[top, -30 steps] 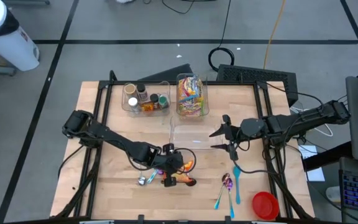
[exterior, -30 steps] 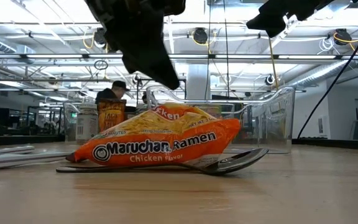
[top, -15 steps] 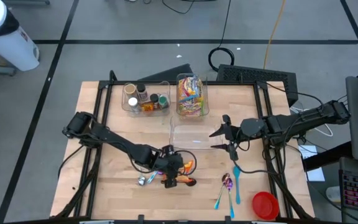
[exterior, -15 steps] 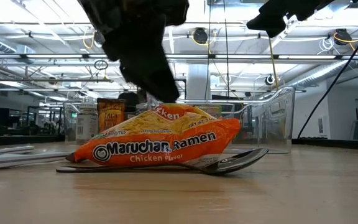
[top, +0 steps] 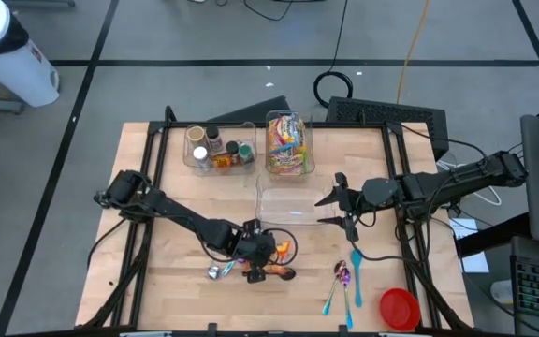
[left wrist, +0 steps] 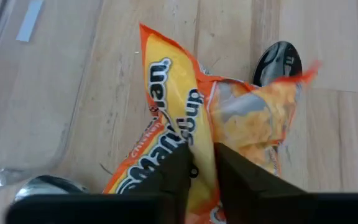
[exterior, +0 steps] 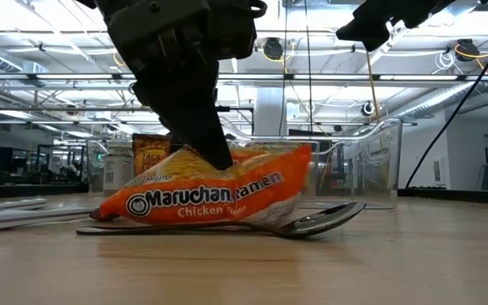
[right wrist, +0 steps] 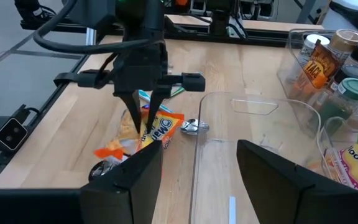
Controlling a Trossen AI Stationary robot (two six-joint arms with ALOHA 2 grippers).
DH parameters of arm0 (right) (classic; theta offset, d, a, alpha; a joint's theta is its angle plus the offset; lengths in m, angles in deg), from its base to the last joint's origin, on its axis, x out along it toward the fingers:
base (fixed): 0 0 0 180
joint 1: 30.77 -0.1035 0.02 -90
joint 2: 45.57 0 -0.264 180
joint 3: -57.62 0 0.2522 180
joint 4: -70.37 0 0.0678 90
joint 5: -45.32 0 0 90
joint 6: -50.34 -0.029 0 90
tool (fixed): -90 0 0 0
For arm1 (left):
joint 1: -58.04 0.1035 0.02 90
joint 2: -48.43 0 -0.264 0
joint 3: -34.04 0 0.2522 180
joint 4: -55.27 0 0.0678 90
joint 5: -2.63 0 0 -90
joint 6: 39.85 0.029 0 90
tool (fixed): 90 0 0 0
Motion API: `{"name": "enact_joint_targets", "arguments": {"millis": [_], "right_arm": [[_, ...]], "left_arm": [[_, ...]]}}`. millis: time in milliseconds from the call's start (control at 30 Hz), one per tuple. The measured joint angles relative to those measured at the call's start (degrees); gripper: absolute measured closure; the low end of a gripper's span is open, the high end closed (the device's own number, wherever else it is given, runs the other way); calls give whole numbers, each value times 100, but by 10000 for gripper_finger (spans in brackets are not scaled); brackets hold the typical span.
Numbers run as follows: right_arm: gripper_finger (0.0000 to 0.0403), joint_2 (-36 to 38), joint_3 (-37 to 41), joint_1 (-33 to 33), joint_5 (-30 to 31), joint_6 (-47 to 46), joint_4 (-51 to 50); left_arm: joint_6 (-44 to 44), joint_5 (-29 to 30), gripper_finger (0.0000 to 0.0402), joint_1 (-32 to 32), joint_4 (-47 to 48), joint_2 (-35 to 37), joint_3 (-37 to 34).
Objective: Pick & Place Food Item
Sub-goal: Put the orange noodle pack into the top transparent container
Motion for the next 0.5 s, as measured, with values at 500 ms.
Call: {"name": "enact_joint_targets", "arguments": {"millis": [500], "right_arm": [[204,0,-1,2,6,-301,17]], "left_arm": [[952,383,395,-23,33,1047,-2]]}}
